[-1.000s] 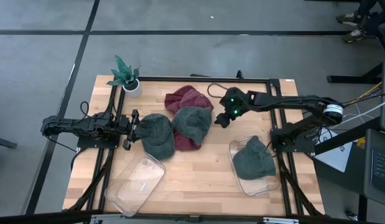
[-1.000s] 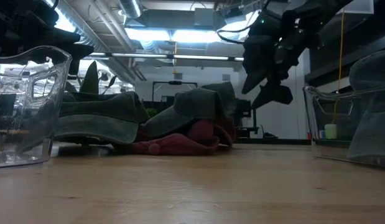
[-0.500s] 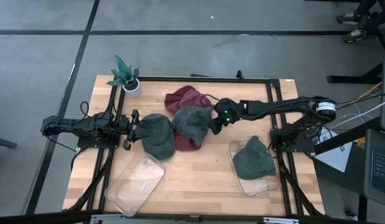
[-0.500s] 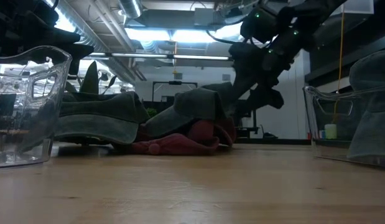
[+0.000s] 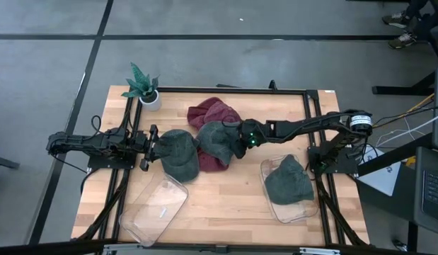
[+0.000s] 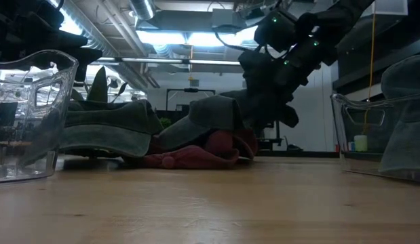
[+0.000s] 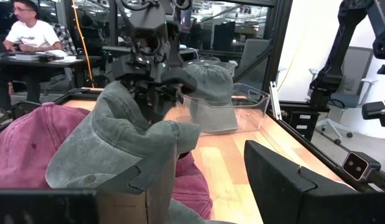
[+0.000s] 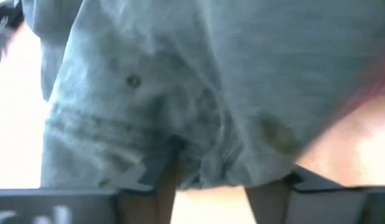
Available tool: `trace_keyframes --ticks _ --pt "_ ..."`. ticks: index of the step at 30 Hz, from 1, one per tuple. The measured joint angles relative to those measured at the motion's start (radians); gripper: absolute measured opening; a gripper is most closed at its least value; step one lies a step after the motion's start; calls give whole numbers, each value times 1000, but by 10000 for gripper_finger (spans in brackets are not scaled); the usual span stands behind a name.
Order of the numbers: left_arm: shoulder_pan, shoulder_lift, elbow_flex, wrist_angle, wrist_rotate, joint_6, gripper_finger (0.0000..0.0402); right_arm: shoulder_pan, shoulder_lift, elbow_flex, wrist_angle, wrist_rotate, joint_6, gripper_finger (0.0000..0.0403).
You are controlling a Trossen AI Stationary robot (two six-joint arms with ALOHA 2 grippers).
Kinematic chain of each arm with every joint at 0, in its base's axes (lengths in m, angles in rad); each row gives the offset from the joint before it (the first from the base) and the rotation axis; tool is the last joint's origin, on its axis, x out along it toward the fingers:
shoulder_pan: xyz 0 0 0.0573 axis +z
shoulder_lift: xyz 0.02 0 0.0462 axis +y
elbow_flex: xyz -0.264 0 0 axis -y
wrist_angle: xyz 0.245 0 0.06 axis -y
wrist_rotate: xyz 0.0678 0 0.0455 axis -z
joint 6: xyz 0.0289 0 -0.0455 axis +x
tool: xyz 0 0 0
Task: Pick & Place hat
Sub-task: Put the right green cap into the right transparent bin
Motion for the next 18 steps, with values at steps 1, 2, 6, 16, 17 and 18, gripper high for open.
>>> trace_keyframes --ticks 1,2,6,16,17,18 --pt "0 0 0 0 0 0 185 0 0 0 8 16 0 132" --pt "0 0 0 0 0 0 185 -1 0 0 9 27 0 114" --pt "0 0 0 0 0 0 185 -1 0 0 11 29 0 46" --pt "0 0 0 0 0 0 185 -1 -23 0 1 -26 -1 9" --pt "0 0 0 0 0 0 185 -1 -32 0 -11 -37 -2 7" --pt "0 0 0 0 0 0 185 -1 -41 0 -16 -43 -3 6"
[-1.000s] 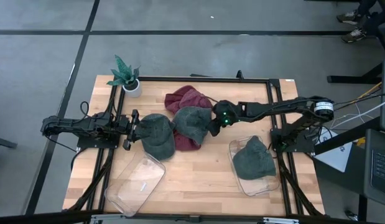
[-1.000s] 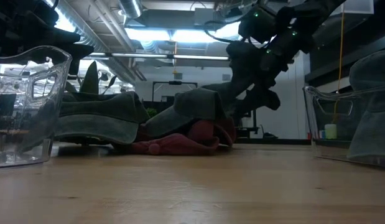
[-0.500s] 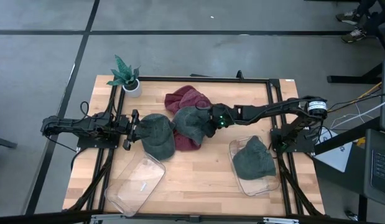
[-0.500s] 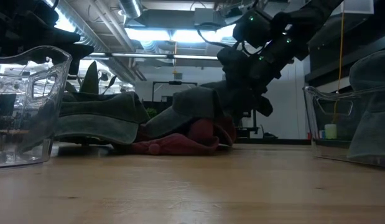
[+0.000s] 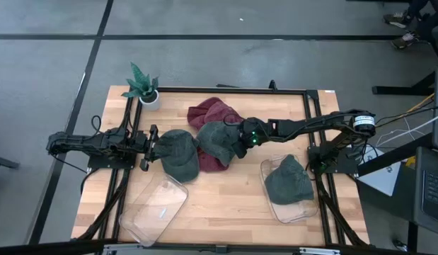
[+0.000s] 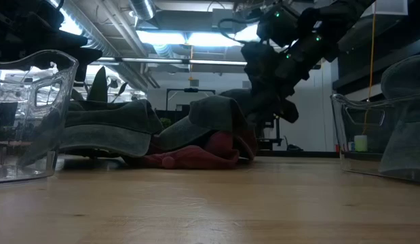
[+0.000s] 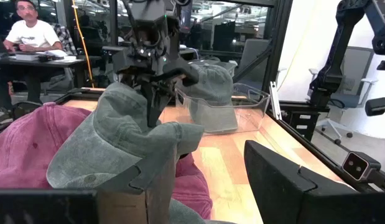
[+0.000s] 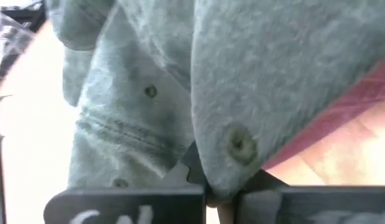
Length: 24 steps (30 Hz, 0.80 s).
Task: Pick & Place hat
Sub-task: Put the right green cap into the right transparent bin
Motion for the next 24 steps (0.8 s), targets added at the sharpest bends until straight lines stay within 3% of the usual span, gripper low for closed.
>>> trace_keyframes --ticks 8,24 --pt "0 0 0 0 0 0 185 -1 -89 0 -75 -85 36 5" --pt "0 0 0 0 0 0 185 -93 -248 0 11 -263 176 5"
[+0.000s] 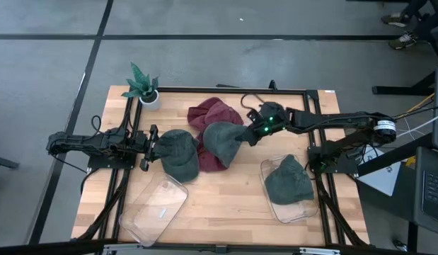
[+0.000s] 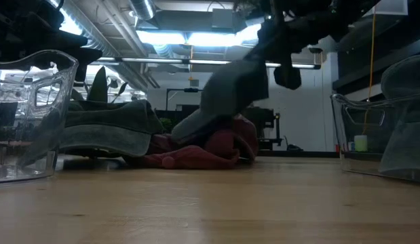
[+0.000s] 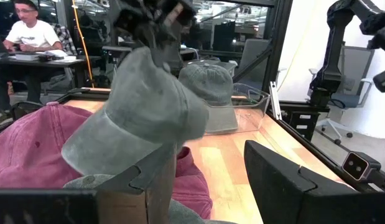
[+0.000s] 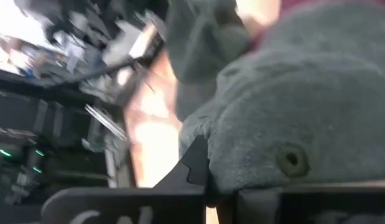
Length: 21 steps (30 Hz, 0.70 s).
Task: Pick & Place hat
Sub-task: Put the right green cap into the right transparent bin
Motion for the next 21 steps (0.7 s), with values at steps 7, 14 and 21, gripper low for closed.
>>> trace_keyframes --ticks 7,14,21 --pt "0 0 0 0 0 0 185 -44 -45 0 111 -46 97 5" --pt "0 0 0 0 0 0 185 -61 -90 0 184 -91 180 5" --pt "0 0 0 0 0 0 185 -60 -159 0 185 -169 195 5"
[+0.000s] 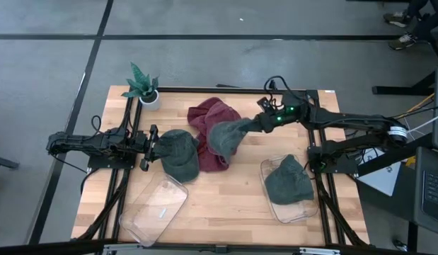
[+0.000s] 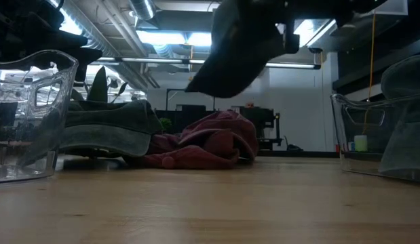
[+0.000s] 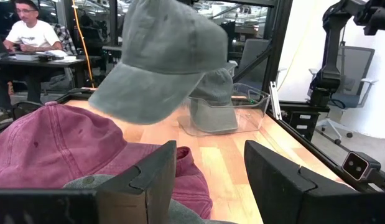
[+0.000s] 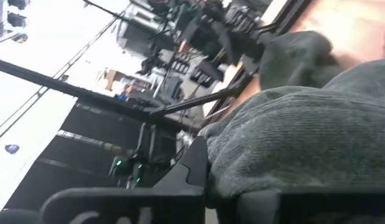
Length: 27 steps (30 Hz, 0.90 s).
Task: Pick & Place hat
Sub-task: Put the right green cap into the right transparent bin
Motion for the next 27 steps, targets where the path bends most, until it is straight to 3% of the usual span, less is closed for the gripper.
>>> trace_keyframes --ticks 9,19,23,27 --pt "0 0 0 0 0 0 185 78 -62 0 -19 -186 2 5" --pt "0 0 0 0 0 0 185 260 -83 0 -118 -291 -47 5" --pt "0 0 0 0 0 0 185 325 -100 9 -238 -328 -90 5" --pt "0 0 0 0 0 0 185 372 -117 91 -474 -315 -192 5"
